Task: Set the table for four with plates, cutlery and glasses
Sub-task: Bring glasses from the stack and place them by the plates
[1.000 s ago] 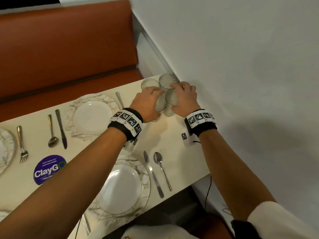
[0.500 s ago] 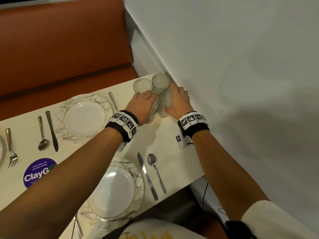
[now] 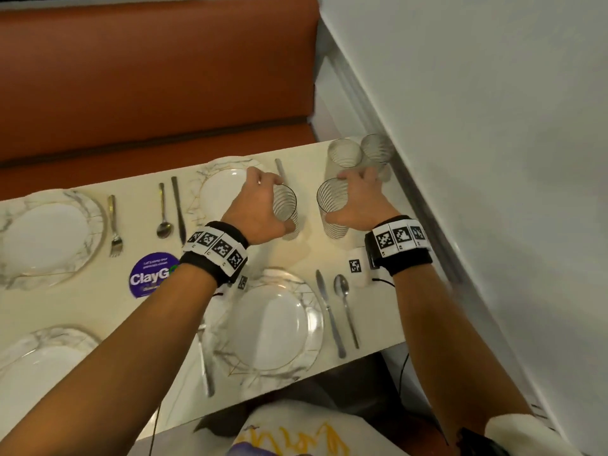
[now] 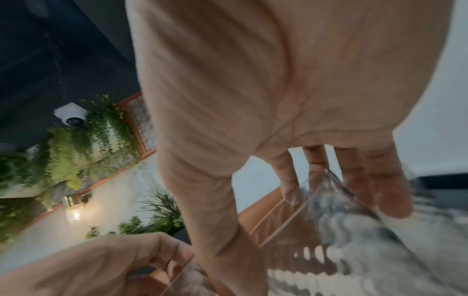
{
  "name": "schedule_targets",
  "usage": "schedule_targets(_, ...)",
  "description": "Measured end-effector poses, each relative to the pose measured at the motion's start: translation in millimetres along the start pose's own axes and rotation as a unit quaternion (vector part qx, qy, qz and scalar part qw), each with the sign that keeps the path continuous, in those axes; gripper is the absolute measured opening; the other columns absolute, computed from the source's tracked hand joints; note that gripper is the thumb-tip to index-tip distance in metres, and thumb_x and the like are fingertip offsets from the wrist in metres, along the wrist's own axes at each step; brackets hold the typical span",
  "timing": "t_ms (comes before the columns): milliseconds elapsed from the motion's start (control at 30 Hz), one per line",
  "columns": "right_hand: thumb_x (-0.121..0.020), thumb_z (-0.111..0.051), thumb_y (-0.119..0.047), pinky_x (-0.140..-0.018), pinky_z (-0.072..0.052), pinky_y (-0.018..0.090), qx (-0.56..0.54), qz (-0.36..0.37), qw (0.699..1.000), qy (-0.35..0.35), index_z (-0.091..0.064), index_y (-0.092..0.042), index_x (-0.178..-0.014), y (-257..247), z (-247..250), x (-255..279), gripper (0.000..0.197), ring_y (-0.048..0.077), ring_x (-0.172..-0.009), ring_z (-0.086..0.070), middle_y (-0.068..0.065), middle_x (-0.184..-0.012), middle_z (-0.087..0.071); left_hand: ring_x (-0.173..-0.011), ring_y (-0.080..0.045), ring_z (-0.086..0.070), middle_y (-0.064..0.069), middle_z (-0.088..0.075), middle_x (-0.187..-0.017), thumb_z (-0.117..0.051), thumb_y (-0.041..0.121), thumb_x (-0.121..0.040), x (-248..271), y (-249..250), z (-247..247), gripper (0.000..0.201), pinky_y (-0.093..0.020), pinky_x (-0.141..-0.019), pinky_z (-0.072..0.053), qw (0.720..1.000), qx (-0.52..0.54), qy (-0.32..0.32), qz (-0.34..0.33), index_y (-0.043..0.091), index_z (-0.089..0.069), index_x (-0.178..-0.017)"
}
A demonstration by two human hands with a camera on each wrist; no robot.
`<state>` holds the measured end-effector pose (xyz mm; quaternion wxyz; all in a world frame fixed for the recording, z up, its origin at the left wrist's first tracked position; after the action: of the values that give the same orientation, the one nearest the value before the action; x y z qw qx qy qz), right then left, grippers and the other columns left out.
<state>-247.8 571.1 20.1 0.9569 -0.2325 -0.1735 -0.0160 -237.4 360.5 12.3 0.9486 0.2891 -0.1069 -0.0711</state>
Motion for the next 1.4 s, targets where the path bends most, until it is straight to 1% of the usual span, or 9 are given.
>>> schedule_targets(67,-0.068,-0.089,-0.031,-0.107,-0.039,0.036,-0.046,0.015,0.999,-0.008,-0.037,-0.014,-0.145,-11.4,-11.6,-0.1,0.095,0.029,-0.134,-0.041,0.012,-0.144,-0.036,-0.115,-0.029,-0.058,-0.006,-0.029,-0.142,-0.09,0.037,-0.07,12.0,-15.6,6.4,0.09,-0.036,-0.095,-0.053,0.999,0.032,0.016,0.027,0.014,-0.042,-0.143)
schedule_targets(133,-0.067,-0.09,-0.028,-0.1,-0.042,0.031,-0.075,0.048,0.995,-0.036,-0.037,-0.013,-0.146,-60.6,-50.0,8.2,0.096,0.023,-0.127,-0.05,0.008,-0.141,-0.048,-0.116,-0.03,-0.059,-0.005,-0.028,-0.142,-0.09,0.038,-0.071,46.8,-63.6,30.2,0.09,-0.038,-0.097,-0.054,0.995,0.061,0.047,0.064,0.014,-0.042,-0.143)
schedule_targets(300,-0.069,-0.09,-0.026,-0.095,-0.041,0.026,-0.112,0.099,0.985,-0.08,-0.036,-0.016,-0.146,-172.1,-139.1,33.2,0.095,0.018,-0.124,-0.051,0.004,-0.136,-0.052,-0.119,-0.023,-0.052,-0.008,-0.027,-0.143,-0.089,0.034,-0.073,130.1,-176.2,84.1,0.086,-0.033,-0.101,-0.049,0.98,0.083,0.137,0.119,0.014,-0.043,-0.143)
schedule_targets(367,-0.07,-0.089,-0.026,-0.094,-0.039,0.025,-0.11,0.123,0.982,-0.088,-0.035,-0.015,-0.147,-212.7,-170.6,42.0,0.095,0.017,-0.125,-0.05,0.004,-0.138,-0.051,-0.121,-0.028,-0.054,-0.008,-0.027,-0.143,-0.089,0.032,-0.073,161.1,-216.2,105.5,0.087,-0.037,-0.102,-0.052,0.973,0.084,0.162,0.14,0.013,-0.042,-0.143)
schedule_targets(600,-0.071,-0.086,-0.029,-0.094,-0.04,0.027,-0.094,0.184,0.969,-0.135,-0.035,-0.021,-0.149,-323.7,-258.3,65.4,0.093,0.018,-0.124,-0.048,0.002,-0.137,-0.049,-0.125,-0.036,-0.054,-0.014,-0.031,-0.145,-0.087,0.029,-0.075,241.0,-340.5,153.9,0.087,-0.045,-0.106,-0.05,0.95,0.087,0.209,0.215,0.014,-0.041,-0.148)
schedule_targets(700,-0.065,-0.085,-0.036,-0.097,-0.05,0.039,-0.069,0.198,0.966,-0.149,-0.037,-0.026,-0.144,-358.8,-289.0,73.7,0.093,0.023,-0.124,-0.049,0.003,-0.134,-0.049,-0.129,-0.036,-0.05,-0.017,-0.031,-0.148,-0.087,0.025,-0.075,265.2,-381.1,165.5,0.089,-0.041,-0.111,-0.044,0.942,0.088,0.214,0.245,0.012,-0.041,-0.149)
schedule_targets(967,-0.07,-0.085,-0.028,-0.102,-0.039,0.034,-0.006,0.222,0.96,-0.17,-0.033,-0.018,-0.15,-401.0,-328.1,77.6,0.096,0.027,-0.134,-0.039,0.011,-0.144,-0.042,-0.133,-0.038,-0.044,-0.019,-0.03,-0.149,-0.085,0.019,-0.076,297.4,-439.4,176.0,0.088,-0.046,-0.111,-0.045,0.923,0.096,0.225,0.298,0.006,-0.038,-0.149)
schedule_targets(1167,-0.072,-0.083,-0.029,-0.103,-0.04,0.038,0.04,0.22,0.953,-0.203,-0.03,-0.027,-0.15,-406.1,-332.5,80.7,0.094,0.028,-0.137,-0.033,0.01,-0.143,-0.039,-0.13,-0.043,-0.046,-0.021,-0.033,-0.145,-0.083,0.018,-0.078,300.1,-454.2,182.8,0.085,-0.054,-0.108,-0.046,0.92,0.1,0.23,0.303,0.004,-0.038,-0.148)
schedule_targets(1400,-0.069,-0.084,-0.026,-0.099,-0.044,0.039,0.072,0.209,0.954,-0.203,-0.031,-0.025,-0.146,-407.0,-332.0,84.6,0.094,0.028,-0.134,-0.035,0.009,-0.143,-0.038,-0.131,-0.046,-0.044,-0.022,-0.036,-0.145,-0.082,0.022,-0.079,297.5,-458.0,184.8,0.086,-0.058,-0.108,-0.044,0.924,0.089,0.207,0.31,0.007,-0.036,-0.151)
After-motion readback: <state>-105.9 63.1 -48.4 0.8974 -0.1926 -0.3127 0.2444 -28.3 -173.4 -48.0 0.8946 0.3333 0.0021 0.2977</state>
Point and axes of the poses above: each hand's wrist, its own x-axis away from the middle knuckle, its own z-axis out of the back of the hand, y = z × x, the point moved 7 cm from there along -x, towards the middle knuckle
